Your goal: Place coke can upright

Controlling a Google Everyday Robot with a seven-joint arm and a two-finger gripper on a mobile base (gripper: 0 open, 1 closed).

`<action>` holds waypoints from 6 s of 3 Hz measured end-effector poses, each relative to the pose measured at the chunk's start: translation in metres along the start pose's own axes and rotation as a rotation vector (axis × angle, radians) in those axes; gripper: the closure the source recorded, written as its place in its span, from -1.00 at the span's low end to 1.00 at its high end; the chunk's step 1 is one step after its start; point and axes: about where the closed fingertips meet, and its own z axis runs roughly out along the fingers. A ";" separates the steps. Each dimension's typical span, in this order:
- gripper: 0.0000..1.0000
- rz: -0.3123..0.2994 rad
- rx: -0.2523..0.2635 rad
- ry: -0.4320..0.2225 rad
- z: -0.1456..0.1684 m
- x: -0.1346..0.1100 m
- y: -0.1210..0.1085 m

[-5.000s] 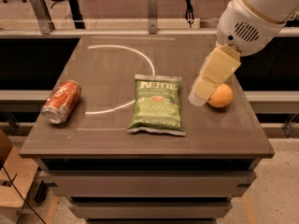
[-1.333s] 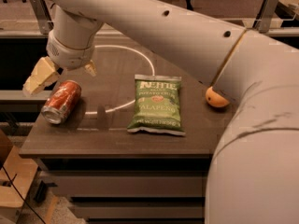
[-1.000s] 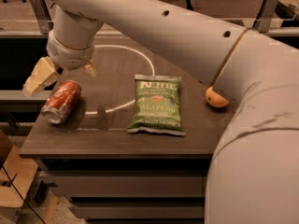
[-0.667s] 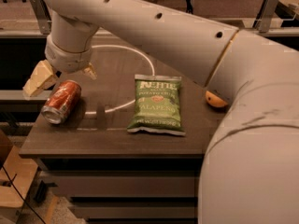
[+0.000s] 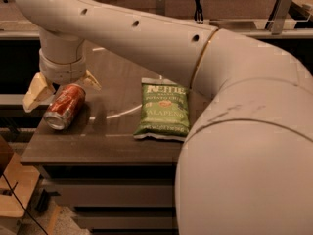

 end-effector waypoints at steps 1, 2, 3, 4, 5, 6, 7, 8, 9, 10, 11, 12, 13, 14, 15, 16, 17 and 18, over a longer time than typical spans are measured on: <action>-0.63 0.032 0.032 0.035 0.015 -0.002 -0.002; -0.16 0.045 0.053 0.049 0.023 -0.006 -0.006; 0.31 0.045 0.066 0.040 0.021 -0.009 -0.010; 0.77 0.026 0.054 0.008 0.014 -0.014 -0.008; 1.00 -0.008 -0.034 -0.067 0.004 -0.018 -0.006; 1.00 -0.054 -0.190 -0.191 -0.006 -0.029 -0.007; 1.00 -0.108 -0.325 -0.332 -0.022 -0.038 -0.014; 1.00 -0.200 -0.371 -0.479 -0.043 -0.040 -0.023; 1.00 -0.327 -0.295 -0.597 -0.067 -0.039 -0.031; 1.00 -0.359 -0.279 -0.602 -0.068 -0.040 -0.032; 1.00 -0.432 -0.225 -0.603 -0.071 -0.035 -0.025; 1.00 -0.561 -0.217 -0.617 -0.072 -0.034 -0.015; 1.00 -0.715 -0.258 -0.652 -0.075 -0.036 -0.003; 1.00 -0.875 -0.322 -0.701 -0.078 -0.039 0.011; 1.00 -0.995 -0.334 -0.760 -0.083 -0.039 0.021; 1.00 -1.030 -0.309 -0.801 -0.085 -0.033 0.023; 1.00 -1.025 -0.284 -0.845 -0.080 -0.025 0.022; 1.00 -0.997 -0.271 -0.914 -0.076 -0.021 0.017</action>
Offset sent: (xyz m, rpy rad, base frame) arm 0.0178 0.0064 -0.0269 -0.0935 0.0190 -0.0706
